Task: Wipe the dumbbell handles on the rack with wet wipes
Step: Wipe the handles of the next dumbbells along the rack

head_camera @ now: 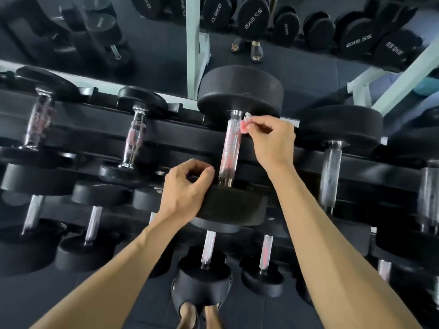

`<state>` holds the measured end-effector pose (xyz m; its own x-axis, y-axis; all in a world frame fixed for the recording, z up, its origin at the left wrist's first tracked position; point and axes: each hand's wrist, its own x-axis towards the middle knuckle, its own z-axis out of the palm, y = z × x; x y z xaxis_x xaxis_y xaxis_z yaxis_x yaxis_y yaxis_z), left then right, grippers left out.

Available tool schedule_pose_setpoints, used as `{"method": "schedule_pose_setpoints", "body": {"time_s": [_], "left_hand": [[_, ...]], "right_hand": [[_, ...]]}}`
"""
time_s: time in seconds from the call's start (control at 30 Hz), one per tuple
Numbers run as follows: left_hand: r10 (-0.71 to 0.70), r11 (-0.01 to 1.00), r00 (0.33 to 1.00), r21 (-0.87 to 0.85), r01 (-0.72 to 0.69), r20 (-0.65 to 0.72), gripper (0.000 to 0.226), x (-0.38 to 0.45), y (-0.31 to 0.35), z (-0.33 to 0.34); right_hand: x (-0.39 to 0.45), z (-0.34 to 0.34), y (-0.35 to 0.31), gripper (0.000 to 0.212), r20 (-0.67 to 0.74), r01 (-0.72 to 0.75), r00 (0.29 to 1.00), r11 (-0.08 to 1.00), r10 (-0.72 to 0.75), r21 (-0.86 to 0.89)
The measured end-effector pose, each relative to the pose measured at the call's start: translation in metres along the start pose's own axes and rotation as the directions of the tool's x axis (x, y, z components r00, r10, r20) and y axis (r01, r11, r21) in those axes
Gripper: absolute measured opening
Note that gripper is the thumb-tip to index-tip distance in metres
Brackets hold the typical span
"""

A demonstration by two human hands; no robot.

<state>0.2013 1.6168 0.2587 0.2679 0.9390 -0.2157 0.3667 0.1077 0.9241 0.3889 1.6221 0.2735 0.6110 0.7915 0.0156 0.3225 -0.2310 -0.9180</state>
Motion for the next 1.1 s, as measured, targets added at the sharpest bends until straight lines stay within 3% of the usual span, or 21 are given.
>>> {"method": "schedule_pose_setpoints", "body": {"time_s": [0.2, 0.43, 0.63, 0.83, 1.0, 1.1], "left_hand": [[-0.015, 1.0, 1.0, -0.008, 0.015, 0.013, 0.017, 0.0, -0.001, 0.0], [-0.009, 1.0, 1.0, -0.007, 0.009, 0.027, 0.02, 0.001, -0.003, -0.001], [-0.009, 1.0, 1.0, 0.025, 0.009, 0.019, 0.024, 0.002, -0.004, 0.0], [-0.001, 0.999, 1.0, 0.045, 0.0, 0.011, 0.026, 0.001, -0.002, 0.0], [0.005, 0.997, 1.0, 0.074, -0.006, 0.016, 0.027, 0.0, 0.0, 0.0], [0.003, 0.997, 1.0, 0.082, -0.004, 0.009, 0.028, 0.0, 0.0, 0.0]], "right_hand": [[0.009, 0.014, 0.008, 0.009, -0.04, -0.005, 0.999, 1.0, 0.005, 0.002], [-0.019, 0.003, 0.018, 0.015, 0.148, -0.228, 0.966, 0.969, 0.213, 0.092], [0.009, 0.012, 0.005, 0.01, 0.016, -0.235, 0.971, 0.947, 0.237, 0.218], [-0.026, -0.004, 0.017, 0.015, 0.25, -0.286, 0.935, 0.953, 0.253, 0.103], [0.01, 0.006, 0.011, 0.004, 0.115, -0.277, 0.961, 0.911, 0.253, 0.307], [-0.019, -0.004, 0.021, 0.009, 0.214, -0.236, 0.954, 0.967, 0.21, 0.1]]}}
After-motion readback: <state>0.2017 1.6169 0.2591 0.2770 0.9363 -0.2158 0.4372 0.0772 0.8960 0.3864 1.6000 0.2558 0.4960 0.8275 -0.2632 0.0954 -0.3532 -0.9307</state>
